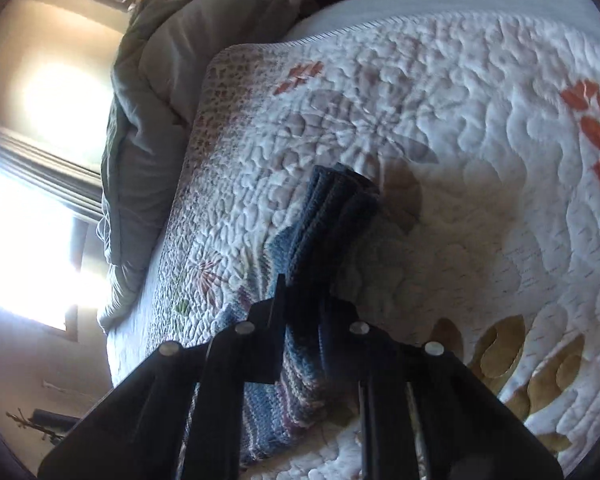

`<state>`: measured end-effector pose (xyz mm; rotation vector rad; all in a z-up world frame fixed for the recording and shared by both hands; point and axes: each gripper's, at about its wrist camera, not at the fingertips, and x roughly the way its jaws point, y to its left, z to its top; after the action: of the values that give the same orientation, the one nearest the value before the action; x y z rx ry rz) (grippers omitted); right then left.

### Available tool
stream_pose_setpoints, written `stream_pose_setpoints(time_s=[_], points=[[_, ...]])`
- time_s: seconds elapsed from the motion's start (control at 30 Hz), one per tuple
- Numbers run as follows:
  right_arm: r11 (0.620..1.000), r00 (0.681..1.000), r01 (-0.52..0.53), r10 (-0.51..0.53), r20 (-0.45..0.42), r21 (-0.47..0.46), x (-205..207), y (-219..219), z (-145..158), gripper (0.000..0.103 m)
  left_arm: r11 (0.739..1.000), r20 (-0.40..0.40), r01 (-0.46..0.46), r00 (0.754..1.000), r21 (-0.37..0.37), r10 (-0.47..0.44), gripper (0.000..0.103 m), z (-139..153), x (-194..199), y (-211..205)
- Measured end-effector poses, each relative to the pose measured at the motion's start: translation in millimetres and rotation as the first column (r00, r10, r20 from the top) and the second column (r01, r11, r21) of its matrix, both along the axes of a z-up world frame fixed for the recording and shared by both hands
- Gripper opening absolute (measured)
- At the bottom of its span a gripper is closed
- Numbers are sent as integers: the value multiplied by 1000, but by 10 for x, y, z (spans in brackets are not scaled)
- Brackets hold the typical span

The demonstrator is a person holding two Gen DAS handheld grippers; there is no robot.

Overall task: Fold small clothes
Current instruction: 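Grasp the ribbed cuff of a sweater sleeve with the right gripper, then lift the sleeve and fold it across the sweater body with the right gripper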

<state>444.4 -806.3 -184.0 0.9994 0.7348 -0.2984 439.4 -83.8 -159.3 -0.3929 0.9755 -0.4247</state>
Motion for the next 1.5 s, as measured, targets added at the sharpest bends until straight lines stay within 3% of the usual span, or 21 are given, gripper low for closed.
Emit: stream_pose_setpoints(time_s=[0.17, 0.27, 0.43, 0.67, 0.83, 0.9, 1.0, 1.17, 1.37, 1.5], points=[[990, 997, -64, 68, 25, -128, 80, 383, 428, 12, 1000, 33, 13, 999, 1, -13, 99, 74, -145, 146], [964, 992, -117, 127, 25, -239, 158, 765, 714, 12, 1000, 50, 7, 999, -5, -7, 99, 101, -246, 227], [881, 972, -211, 237, 9, -425, 292, 1547, 1115, 12, 1000, 40, 8, 999, -10, -8, 99, 34, -408, 360], [783, 935, -307, 355, -18, -540, 467, 2537, 1431, 12, 998, 62, -30, 998, -48, 33, 99, 8, -650, 749], [733, 906, -365, 421, -37, -574, 583, 3193, 1534, 12, 997, 115, -72, 991, -20, 74, 99, 38, -628, 961], [708, 891, -391, 451, -50, -588, 622, 3464, 1530, 12, 995, 138, -94, 986, -31, 97, 99, 77, -576, 1044], [660, 871, -422, 485, -77, -622, 674, 3851, 1486, 12, 986, 139, -121, 981, -116, 136, 99, 62, -493, 1184], [569, 835, -479, 531, -145, -668, 722, 4561, 1333, 12, 978, 135, -124, 980, -167, 147, 99, -18, -409, 1258], [447, 780, -552, 575, -246, -703, 799, 5370, 935, 12, 985, 169, -73, 981, -154, 99, 99, -25, -364, 1248], [361, 729, -622, 592, -345, -695, 878, 5858, 490, 12, 990, 171, -29, 984, -140, 53, 99, -75, -368, 1225]])
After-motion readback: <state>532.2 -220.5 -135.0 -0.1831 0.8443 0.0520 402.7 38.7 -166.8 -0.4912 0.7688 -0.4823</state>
